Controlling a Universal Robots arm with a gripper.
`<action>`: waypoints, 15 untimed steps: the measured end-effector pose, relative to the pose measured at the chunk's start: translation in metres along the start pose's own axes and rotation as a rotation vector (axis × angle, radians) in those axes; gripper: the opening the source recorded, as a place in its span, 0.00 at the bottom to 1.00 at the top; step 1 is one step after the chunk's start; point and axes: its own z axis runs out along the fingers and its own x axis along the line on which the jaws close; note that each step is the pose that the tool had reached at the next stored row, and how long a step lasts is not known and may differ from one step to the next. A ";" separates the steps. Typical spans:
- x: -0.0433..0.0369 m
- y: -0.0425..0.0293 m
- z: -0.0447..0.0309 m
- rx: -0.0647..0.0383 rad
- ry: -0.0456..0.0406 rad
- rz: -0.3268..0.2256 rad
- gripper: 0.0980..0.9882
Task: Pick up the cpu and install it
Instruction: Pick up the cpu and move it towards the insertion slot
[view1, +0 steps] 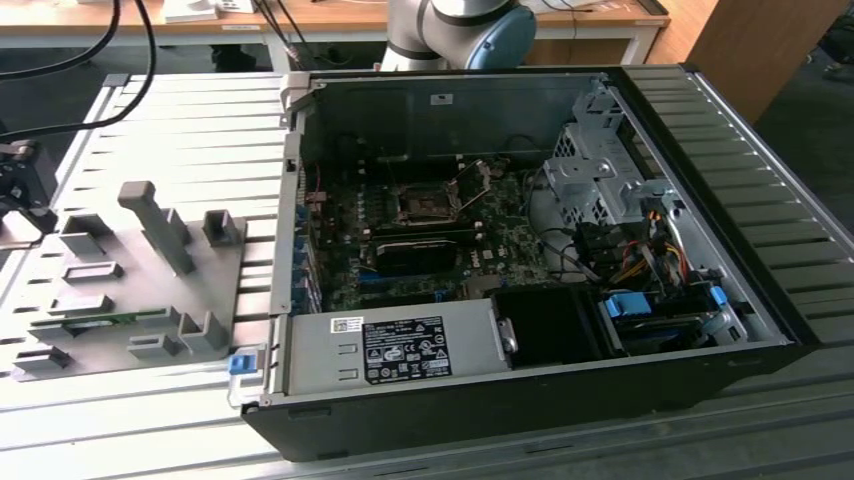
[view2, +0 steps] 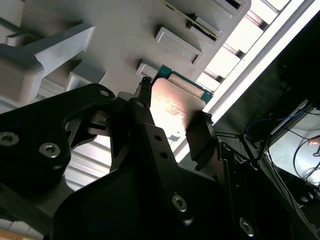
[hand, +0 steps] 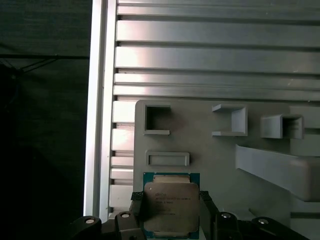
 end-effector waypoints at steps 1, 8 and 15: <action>0.0000 0.0000 -0.0005 0.000 0.0000 0.000 0.48; 0.0000 0.0003 -0.0041 0.000 0.0001 0.000 0.48; 0.0000 0.0005 -0.0075 0.000 -0.0001 0.000 0.48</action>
